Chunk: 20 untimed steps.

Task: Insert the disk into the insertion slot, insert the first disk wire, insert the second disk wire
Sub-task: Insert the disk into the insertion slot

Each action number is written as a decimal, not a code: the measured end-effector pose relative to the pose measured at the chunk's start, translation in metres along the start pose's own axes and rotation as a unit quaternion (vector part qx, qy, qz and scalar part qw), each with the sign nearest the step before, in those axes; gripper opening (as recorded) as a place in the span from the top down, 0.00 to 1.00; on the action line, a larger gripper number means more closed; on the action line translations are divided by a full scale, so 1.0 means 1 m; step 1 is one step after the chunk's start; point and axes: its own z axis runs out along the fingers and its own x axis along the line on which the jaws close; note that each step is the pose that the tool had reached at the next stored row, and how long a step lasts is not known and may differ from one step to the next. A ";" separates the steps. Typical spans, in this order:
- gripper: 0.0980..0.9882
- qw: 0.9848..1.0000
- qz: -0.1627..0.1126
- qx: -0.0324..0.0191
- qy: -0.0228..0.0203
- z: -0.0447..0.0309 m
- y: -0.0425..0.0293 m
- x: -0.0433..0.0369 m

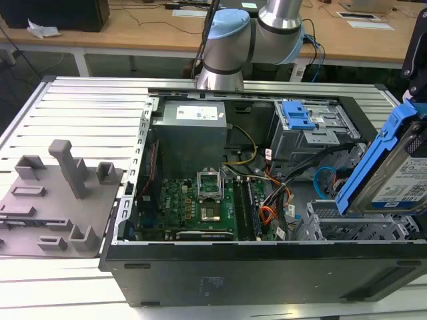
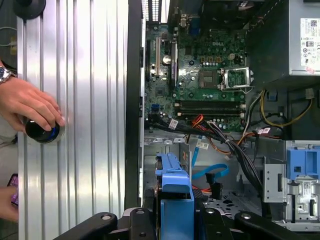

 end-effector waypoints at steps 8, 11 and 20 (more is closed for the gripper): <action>0.70 1.000 0.000 0.000 0.000 0.0048 -0.0002 0.0000; 0.70 1.000 0.000 0.000 0.000 0.0061 -0.0003 0.0000; 0.70 1.000 0.000 0.000 0.000 0.0096 -0.0004 0.0000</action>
